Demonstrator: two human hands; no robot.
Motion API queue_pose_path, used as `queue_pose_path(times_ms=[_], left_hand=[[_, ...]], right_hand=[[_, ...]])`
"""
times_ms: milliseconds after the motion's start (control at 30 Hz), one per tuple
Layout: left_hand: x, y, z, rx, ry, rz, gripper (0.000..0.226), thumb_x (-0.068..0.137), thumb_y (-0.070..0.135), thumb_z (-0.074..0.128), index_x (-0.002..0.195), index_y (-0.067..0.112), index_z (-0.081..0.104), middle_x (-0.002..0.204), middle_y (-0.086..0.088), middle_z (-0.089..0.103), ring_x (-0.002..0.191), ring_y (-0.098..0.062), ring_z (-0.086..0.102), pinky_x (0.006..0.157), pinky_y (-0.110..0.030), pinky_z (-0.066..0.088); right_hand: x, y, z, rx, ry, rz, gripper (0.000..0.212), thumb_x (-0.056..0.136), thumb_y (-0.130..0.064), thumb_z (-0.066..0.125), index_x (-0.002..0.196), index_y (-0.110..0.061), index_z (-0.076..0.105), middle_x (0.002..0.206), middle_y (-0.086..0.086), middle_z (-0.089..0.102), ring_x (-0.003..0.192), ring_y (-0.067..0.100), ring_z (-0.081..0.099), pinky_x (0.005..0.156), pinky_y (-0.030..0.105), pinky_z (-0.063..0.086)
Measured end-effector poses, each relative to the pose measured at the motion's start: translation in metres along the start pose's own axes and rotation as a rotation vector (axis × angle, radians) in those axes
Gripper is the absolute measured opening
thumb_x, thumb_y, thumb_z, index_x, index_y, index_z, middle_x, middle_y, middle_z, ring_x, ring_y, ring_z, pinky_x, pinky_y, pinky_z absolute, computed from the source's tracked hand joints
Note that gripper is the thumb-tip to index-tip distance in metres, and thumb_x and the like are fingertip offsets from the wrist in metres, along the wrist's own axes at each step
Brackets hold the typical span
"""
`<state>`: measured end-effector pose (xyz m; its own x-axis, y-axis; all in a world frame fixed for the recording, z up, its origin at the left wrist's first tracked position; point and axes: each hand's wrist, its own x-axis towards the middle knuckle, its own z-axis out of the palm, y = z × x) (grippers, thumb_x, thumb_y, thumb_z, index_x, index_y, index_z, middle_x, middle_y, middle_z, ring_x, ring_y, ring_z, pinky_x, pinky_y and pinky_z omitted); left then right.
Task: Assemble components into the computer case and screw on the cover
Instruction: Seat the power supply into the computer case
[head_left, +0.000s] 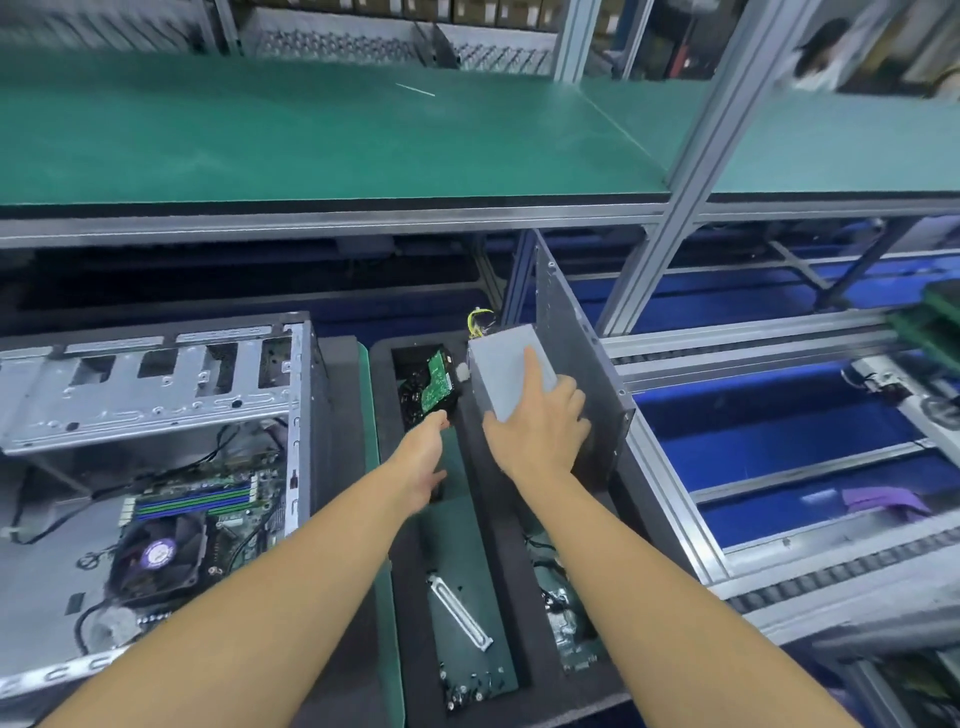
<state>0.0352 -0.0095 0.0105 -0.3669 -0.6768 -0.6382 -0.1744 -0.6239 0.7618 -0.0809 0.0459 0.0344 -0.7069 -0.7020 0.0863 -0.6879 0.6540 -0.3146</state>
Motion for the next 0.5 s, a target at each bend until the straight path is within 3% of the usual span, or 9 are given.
queue_pose_path(times_ms=[133,200,267,367,433,500], left_hand=[[-0.025,0.026,-0.023,-0.051,-0.065,0.06,0.056,0.103,0.049,0.038,0.148,0.015,0.038,0.156,-0.003,0.036,0.137,-0.023,0.041,0.109,-0.037,0.033],[-0.041,0.041,-0.039,-0.032,-0.125,0.107,0.063,0.102,0.055,0.037,0.151,0.015,0.035,0.153,-0.004,0.041,0.137,-0.022,0.043,0.11,-0.037,0.035],[-0.058,0.054,-0.059,-0.015,-0.147,0.144,0.057,0.1,0.058,0.039,0.14,0.019,0.051,0.139,-0.002,0.058,0.123,-0.02,0.056,0.099,-0.035,0.044],[-0.081,0.071,-0.101,-0.007,-0.094,0.196,0.047,0.093,0.061,0.051,0.114,0.021,0.066,0.109,0.0,0.074,0.104,-0.021,0.064,0.101,-0.037,0.045],[-0.099,0.08,-0.134,-0.022,-0.103,0.195,0.048,0.087,0.062,0.06,0.106,0.019,0.068,0.097,-0.004,0.075,0.093,-0.025,0.065,0.093,-0.042,0.048],[-0.119,0.089,-0.166,-0.05,-0.155,0.211,0.046,0.085,0.058,0.062,0.105,0.018,0.072,0.101,-0.011,0.072,0.093,-0.029,0.063,0.087,-0.044,0.049]], right_hand=[[-0.009,-0.029,-0.033,0.256,0.052,0.042,0.094,0.083,-0.046,0.071,0.157,-0.041,0.012,0.132,0.011,0.039,0.121,0.032,0.037,0.091,0.048,0.039],[-0.012,-0.043,-0.047,0.531,0.01,0.125,0.094,0.08,-0.042,0.074,0.155,-0.045,0.018,0.129,0.007,0.039,0.123,0.029,0.036,0.087,0.042,0.038],[-0.017,-0.054,-0.061,0.951,-0.099,0.267,0.089,0.079,-0.036,0.077,0.152,-0.045,0.027,0.132,0.003,0.043,0.122,0.025,0.042,0.09,0.041,0.043],[-0.034,-0.075,-0.072,1.465,-0.353,0.441,0.073,0.085,-0.029,0.077,0.147,-0.034,0.039,0.14,0.005,0.057,0.123,0.031,0.058,0.104,0.057,0.048],[-0.048,-0.093,-0.071,1.626,-0.505,0.451,0.06,0.089,-0.028,0.072,0.144,-0.026,0.047,0.133,0.01,0.066,0.117,0.037,0.066,0.1,0.061,0.051],[-0.063,-0.111,-0.068,1.68,-0.609,0.431,0.058,0.09,-0.031,0.072,0.144,-0.026,0.05,0.129,0.011,0.07,0.115,0.038,0.067,0.099,0.057,0.052]])
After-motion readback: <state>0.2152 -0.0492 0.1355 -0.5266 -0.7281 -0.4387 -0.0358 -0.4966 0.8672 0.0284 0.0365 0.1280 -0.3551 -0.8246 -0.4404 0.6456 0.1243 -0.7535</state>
